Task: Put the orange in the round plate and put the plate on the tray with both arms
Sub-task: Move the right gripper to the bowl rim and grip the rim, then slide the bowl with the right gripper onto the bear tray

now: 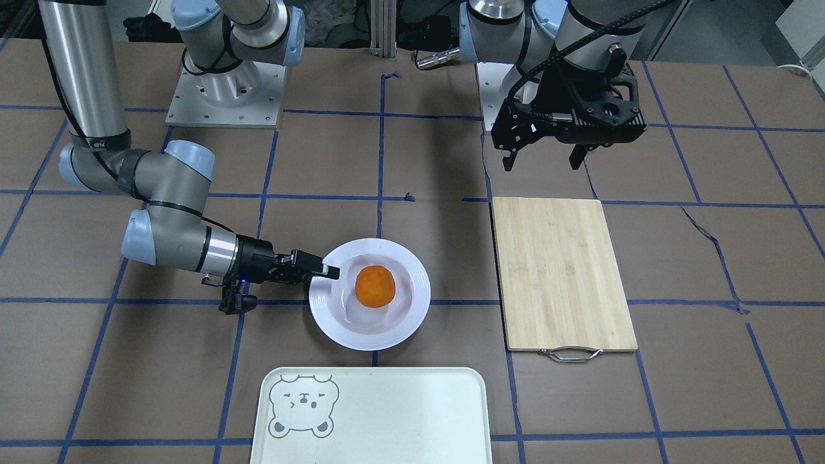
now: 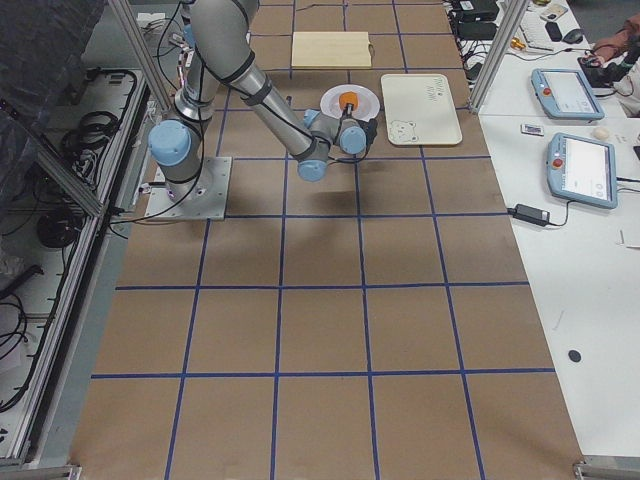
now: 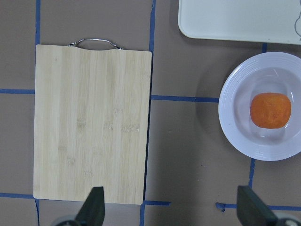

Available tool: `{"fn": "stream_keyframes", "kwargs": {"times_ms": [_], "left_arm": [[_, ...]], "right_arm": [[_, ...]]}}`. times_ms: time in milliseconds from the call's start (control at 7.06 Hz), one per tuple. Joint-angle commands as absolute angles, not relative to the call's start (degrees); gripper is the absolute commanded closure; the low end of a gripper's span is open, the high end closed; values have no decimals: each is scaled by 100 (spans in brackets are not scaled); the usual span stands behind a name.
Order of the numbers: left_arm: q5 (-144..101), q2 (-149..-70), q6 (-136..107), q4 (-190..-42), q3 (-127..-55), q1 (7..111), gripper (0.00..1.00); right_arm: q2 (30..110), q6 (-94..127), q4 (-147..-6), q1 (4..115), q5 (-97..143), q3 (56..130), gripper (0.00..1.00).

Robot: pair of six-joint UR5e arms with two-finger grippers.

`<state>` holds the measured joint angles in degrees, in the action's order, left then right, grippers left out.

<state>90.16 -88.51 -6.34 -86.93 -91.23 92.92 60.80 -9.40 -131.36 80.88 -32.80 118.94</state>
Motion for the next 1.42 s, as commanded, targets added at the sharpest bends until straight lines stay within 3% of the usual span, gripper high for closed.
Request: {"fn": "stream_keyframes", "kwargs": {"times_ms": [0, 142, 566, 1274], "left_arm": [[9018, -8851, -642, -8692, -9123, 9290, 0], [9018, -8851, -633, -8692, -9123, 9290, 0], [9017, -8851, -642, -8692, -9123, 9290, 0], [9018, -8851, -642, -8692, -9114, 9290, 0]], "right_arm": [[6056, -940, -13148, 8103, -3287, 11918, 56], [6056, -949, -13140, 8104, -3296, 11918, 73], [6134, -923, -13122, 8121, -3384, 11918, 94], [6976, 1139, -13035, 8139, -3401, 11761, 100]]}}
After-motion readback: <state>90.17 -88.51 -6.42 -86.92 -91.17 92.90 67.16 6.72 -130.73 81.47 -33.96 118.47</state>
